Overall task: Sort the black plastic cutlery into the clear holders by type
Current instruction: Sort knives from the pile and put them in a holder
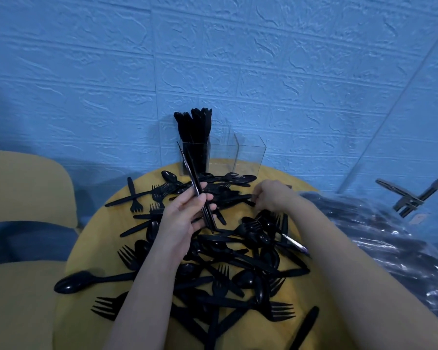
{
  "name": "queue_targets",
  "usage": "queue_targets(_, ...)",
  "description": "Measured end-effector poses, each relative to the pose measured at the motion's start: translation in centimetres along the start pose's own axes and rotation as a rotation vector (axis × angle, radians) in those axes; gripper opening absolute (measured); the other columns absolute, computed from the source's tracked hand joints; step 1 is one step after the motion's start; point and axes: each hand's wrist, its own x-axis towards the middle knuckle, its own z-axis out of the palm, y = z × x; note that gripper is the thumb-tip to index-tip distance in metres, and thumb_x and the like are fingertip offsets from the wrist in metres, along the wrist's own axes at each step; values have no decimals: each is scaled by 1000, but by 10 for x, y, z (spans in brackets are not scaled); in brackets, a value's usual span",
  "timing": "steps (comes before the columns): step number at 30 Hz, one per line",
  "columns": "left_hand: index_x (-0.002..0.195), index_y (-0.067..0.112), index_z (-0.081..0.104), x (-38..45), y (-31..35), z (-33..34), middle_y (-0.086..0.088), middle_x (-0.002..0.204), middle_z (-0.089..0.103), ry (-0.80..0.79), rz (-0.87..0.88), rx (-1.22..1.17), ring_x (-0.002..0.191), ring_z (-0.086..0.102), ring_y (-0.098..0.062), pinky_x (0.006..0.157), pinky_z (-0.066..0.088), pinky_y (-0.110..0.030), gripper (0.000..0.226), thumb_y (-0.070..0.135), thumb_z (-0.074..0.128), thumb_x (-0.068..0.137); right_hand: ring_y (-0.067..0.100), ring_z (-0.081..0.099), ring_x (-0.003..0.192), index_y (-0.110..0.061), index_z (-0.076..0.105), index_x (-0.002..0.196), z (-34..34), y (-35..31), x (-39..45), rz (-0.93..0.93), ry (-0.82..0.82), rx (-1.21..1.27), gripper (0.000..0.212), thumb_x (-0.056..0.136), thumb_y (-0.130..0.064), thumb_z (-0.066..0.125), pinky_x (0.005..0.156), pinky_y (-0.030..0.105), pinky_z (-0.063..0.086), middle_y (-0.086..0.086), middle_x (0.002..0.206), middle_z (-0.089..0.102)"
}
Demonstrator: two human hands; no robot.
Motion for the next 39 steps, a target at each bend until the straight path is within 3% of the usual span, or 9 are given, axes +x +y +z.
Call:
queue_targets(9, 111, 17, 65, -2, 1, 2, 0, 88, 69, 23, -25, 1, 78, 68, -12, 70, 58, -31, 24, 5, 55, 93, 15, 56, 86, -15, 67, 89, -19, 15, -26, 37, 114, 251, 8, 84, -9, 66, 59, 18, 39, -1, 85, 61)
queue_targets(14, 111, 17, 65, -2, 3, 1, -1, 89, 69, 40, -28, -13, 77, 68, -13, 68, 58, -29, 25, 5, 54, 93, 14, 58, 92, -16, 72, 89, -28, 15, -34, 25, -128, 53, 7, 82, -17, 72, 78, 24, 42, -2, 91, 65)
queue_targets(16, 111, 17, 65, -2, 2, 0, 0, 87, 70, 40, -25, -14, 76, 69, -12, 66, 57, -28, 24, 5, 54, 93, 19, 61, 94, -12, 72, 89, -29, 13, -25, 48, -83, 20, 10, 84, -21, 69, 79, 29, 48, 3, 94, 67)
queue_targets(19, 110, 17, 66, -1, 2, -2, 2, 84, 70, 45, -12, -19, 75, 69, -12, 64, 57, -27, 24, 5, 55, 92, 26, 63, 91, -9, 72, 93, -23, 3, 0, 39, 153, 43, 14, 87, -14, 61, 71, 30, 48, 10, 95, 69)
queue_targets(21, 111, 17, 65, 1, 3, -5, 2, 84, 70, 57, -3, -28, 76, 69, -12, 65, 57, -27, 24, 6, 55, 93, 25, 62, 97, -11, 70, 103, -14, -8, 18, -22, 216, 56, 19, 89, -11, 57, 76, 29, 47, 10, 106, 67)
queue_targets(27, 110, 14, 65, 5, 6, -14, 1, 85, 68, 129, 29, -99, 74, 66, -12, 65, 57, -28, 22, 5, 53, 93, 26, 35, 131, -20, 47, 138, 20, -24, 53, -274, 56, -30, 44, 96, -29, 53, 108, 39, 33, 3, 144, 39)
queue_targets(32, 111, 14, 64, 8, 9, -19, 1, 86, 67, 165, 40, -159, 73, 66, -10, 63, 57, -26, 23, 7, 52, 93, 26, 42, 124, -19, 53, 133, 24, -17, 51, -274, 185, -96, 39, 94, -17, 54, 99, 36, 40, 3, 133, 45)
queue_targets(36, 112, 14, 64, 7, 8, -17, 1, 87, 67, 152, 36, -114, 74, 67, -11, 64, 58, -26, 23, 6, 52, 94, 23, 51, 113, -19, 62, 121, 14, -8, 38, -223, 169, -118, 27, 95, -23, 55, 91, 34, 45, 3, 125, 50)
queue_targets(39, 113, 14, 64, 5, 9, -14, 2, 84, 66, 109, 26, -62, 77, 68, -12, 68, 57, -28, 24, 6, 51, 95, 16, 57, 97, -18, 69, 107, -1, -18, 22, -246, 241, 219, 20, 93, -28, 59, 80, 29, 47, -1, 108, 61)
